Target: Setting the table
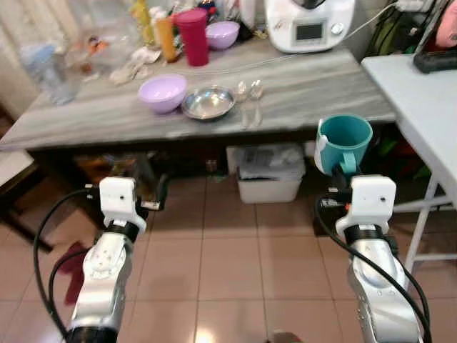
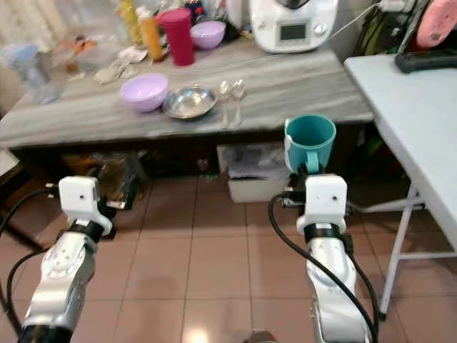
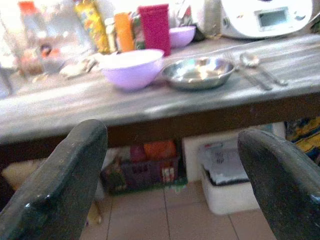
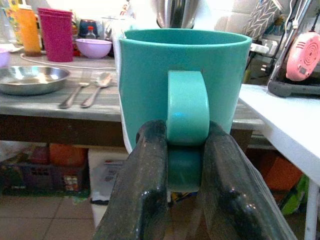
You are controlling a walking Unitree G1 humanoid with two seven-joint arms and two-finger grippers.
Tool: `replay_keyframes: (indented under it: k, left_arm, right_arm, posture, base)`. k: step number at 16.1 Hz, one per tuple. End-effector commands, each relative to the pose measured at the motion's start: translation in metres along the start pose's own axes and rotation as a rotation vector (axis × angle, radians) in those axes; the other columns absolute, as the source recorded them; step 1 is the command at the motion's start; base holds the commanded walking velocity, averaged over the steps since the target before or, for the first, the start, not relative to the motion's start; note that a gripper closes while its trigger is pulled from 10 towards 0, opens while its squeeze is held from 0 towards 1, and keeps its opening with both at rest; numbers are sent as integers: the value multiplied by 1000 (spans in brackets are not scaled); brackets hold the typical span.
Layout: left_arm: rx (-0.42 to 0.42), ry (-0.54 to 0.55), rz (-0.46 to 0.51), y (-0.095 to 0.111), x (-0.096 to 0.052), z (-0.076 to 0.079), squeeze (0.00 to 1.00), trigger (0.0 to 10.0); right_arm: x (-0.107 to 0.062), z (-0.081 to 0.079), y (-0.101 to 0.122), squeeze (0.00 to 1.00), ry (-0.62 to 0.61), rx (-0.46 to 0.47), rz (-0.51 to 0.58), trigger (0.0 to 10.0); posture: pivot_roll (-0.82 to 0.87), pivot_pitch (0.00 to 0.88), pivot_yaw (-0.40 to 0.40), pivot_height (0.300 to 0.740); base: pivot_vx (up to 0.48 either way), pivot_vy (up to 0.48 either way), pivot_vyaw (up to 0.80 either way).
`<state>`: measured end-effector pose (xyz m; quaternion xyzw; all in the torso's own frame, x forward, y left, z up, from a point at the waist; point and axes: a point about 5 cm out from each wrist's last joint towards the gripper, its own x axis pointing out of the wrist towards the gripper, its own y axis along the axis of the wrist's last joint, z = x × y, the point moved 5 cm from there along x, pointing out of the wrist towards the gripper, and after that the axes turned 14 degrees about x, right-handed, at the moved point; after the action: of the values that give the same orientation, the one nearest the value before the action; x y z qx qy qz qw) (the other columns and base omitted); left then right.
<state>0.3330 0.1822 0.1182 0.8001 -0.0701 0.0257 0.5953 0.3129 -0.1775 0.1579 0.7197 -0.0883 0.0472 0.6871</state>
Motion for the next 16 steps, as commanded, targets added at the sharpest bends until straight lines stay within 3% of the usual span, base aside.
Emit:
replay_keyframes:
  k: [1,3,5,10,16]
  left_arm:
    - [22,41,-22,-6,-8,-10,0,10000]
    - [44,95,-53,-13,-24,-23,0,10000]
    - [37,94,-58,-14,-26,-21,0,10000]
    - [6,49,-39,-7,-21,-5,0,10000]
    - [-12,-7,-26,-2,-13,7,0,10000]
  right_arm:
    - [1,0,10,0,10,-10,37,10000]
    - [5,1,11,0,13,-16,39,10000]
    - [7,1,12,0,17,-22,43,10000]
    - [11,0,17,0,16,-18,64,10000]
    - [9,4,18,0,-8,-21,68,10000]
  posture:
    - [-190,54,79,740]
    - [-166,46,67,740]
    - [-160,44,60,740]
    - [-174,39,64,740]
    - [-197,43,83,740]
  base:
    - [356,0,0]
    - [356,0,0]
    - [356,0,0]
    - [364,0,0]
    - [367,0,-638]
